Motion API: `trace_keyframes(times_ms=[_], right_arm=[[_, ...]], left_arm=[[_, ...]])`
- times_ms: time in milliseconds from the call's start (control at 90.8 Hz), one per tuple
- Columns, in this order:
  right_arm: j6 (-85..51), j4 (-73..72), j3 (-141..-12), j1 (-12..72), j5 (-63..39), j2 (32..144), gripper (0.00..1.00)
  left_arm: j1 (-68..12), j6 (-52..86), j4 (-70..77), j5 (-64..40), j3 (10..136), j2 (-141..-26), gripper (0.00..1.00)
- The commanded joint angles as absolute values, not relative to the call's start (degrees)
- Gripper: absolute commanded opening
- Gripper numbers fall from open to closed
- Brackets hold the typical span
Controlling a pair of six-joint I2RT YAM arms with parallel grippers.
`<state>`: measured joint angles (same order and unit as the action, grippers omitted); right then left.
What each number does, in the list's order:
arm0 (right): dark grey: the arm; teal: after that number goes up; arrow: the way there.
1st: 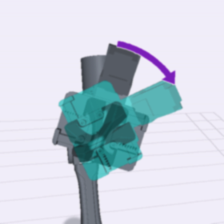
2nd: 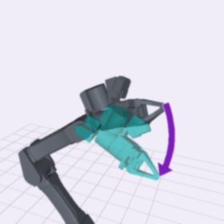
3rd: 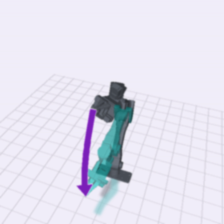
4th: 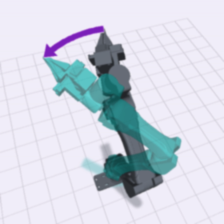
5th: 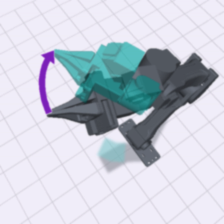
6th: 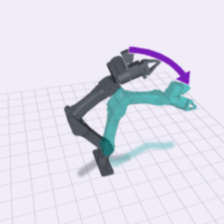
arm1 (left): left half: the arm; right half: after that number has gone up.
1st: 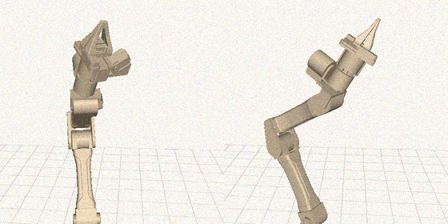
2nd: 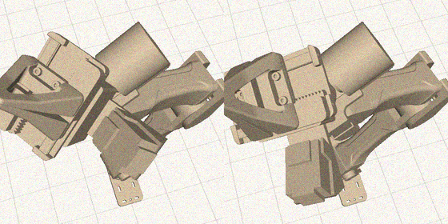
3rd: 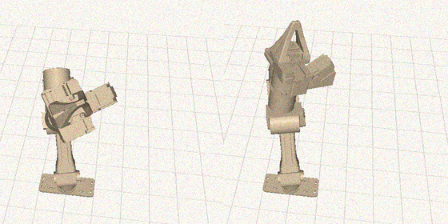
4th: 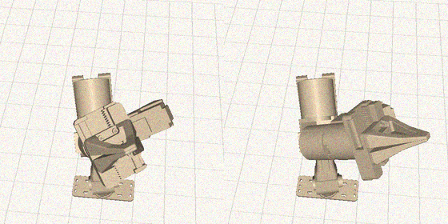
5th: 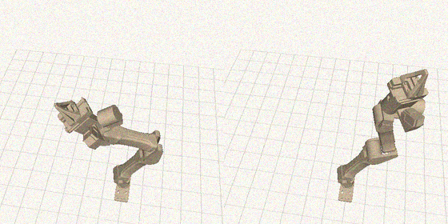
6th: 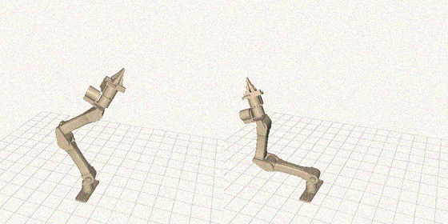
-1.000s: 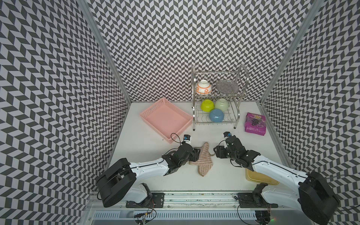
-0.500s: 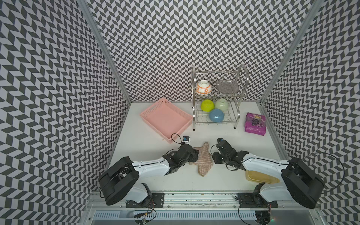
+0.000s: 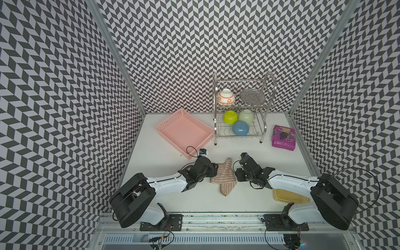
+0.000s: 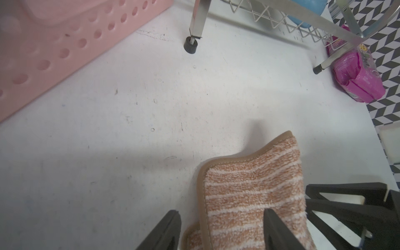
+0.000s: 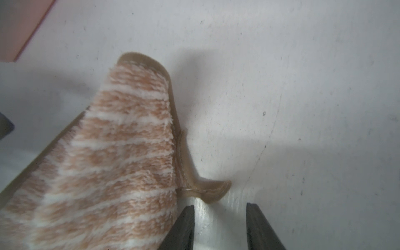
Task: Fold the square dishcloth
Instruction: Flatten out the cleaning item at the center of the board.
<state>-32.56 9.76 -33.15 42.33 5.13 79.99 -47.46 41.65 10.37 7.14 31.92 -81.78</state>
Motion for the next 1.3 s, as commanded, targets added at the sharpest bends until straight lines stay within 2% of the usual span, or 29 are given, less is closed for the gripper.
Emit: trace_keyframes(times_ms=[0,341,496,683,903,1102,1289], right_arm=[[-32.6,6.4,-34.9,42.9,5.1,80.3,0.44],[-34.2,5.3,-34.0,42.9,6.6,83.7,0.42],[-34.6,4.6,-33.9,42.9,7.3,85.2,0.25],[-35.6,9.8,-35.9,42.9,15.4,80.9,0.0],[-34.3,10.3,-35.8,42.9,17.6,74.1,0.0],[-33.9,9.4,-35.4,42.9,16.4,75.7,0.0],[-34.2,9.0,-35.1,42.9,15.7,76.2,0.0]], left_arm=[[-47.3,41.9,12.5,3.6,31.5,-83.4,0.62],[-47.3,42.7,12.8,2.2,30.4,-84.5,0.61],[-47.3,43.0,12.8,2.4,30.3,-84.4,0.6],[-47.3,43.0,12.9,2.8,30.3,-83.7,0.6],[-47.3,42.5,13.1,2.4,31.2,-83.5,0.56],[-47.3,41.8,14.5,0.5,34.4,-85.7,0.53],[-46.9,41.6,11.9,0.5,38.2,-89.2,0.56]])
